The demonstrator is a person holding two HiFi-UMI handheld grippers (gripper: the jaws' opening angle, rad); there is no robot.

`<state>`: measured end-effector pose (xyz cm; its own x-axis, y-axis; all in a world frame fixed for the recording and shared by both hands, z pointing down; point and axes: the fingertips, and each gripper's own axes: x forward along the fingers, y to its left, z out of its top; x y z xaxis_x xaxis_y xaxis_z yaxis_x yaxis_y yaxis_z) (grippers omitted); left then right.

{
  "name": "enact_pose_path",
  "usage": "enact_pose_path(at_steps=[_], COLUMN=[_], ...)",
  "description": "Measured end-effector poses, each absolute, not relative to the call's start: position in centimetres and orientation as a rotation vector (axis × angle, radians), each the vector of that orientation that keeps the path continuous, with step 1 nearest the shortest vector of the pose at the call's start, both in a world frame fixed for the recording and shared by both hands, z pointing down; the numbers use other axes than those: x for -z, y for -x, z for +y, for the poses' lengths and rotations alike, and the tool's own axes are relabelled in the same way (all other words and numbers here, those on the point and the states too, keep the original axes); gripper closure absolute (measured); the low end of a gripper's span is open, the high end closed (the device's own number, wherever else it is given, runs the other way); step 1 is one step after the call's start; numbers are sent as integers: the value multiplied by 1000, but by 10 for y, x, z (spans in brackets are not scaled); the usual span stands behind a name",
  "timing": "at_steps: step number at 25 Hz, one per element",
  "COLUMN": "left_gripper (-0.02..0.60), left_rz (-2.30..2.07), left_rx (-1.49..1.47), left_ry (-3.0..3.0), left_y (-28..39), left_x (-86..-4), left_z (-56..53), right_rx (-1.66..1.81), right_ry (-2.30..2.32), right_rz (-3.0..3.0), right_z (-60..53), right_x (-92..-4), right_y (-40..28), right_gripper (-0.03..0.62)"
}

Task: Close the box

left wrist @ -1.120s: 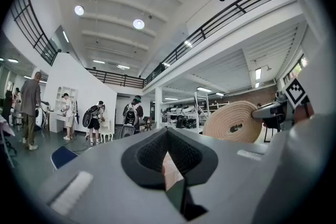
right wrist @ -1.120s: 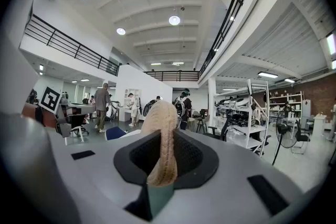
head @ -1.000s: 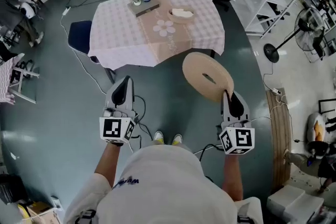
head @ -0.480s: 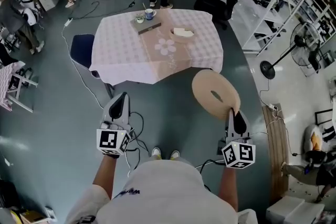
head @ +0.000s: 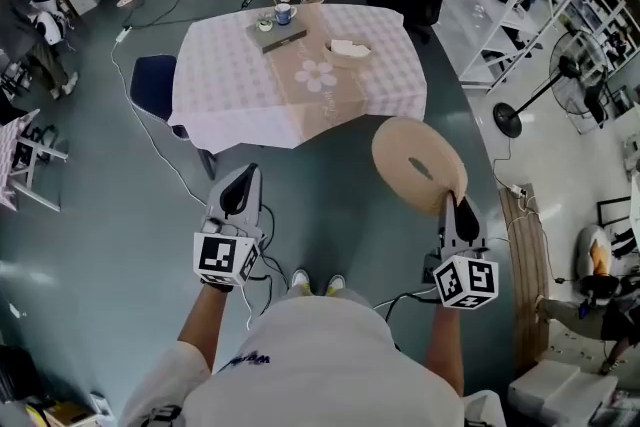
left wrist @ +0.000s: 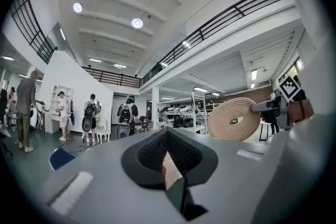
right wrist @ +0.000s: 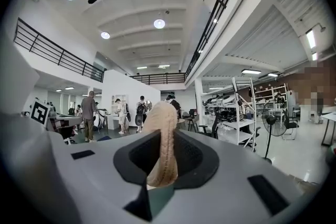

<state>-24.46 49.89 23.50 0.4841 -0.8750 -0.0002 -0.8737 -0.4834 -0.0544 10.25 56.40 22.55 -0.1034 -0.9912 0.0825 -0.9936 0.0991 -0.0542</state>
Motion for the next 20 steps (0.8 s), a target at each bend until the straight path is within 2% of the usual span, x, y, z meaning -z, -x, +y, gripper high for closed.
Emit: enact_pose_path(at_steps=[9, 20], left_gripper=[580, 580], left_rz=[1576, 1539], left_rx=[47, 56], left_ry=[2708, 2752], left_y=[273, 249], left_x=[-250, -264], left_z=[501, 452], right_rx=[-183, -228], right_ry=[-2068, -2084], right_rz=[-2284, -2246], right_z=[572, 533], right_x=[-234, -255], right_y=[-77, -94], right_gripper=[530, 530])
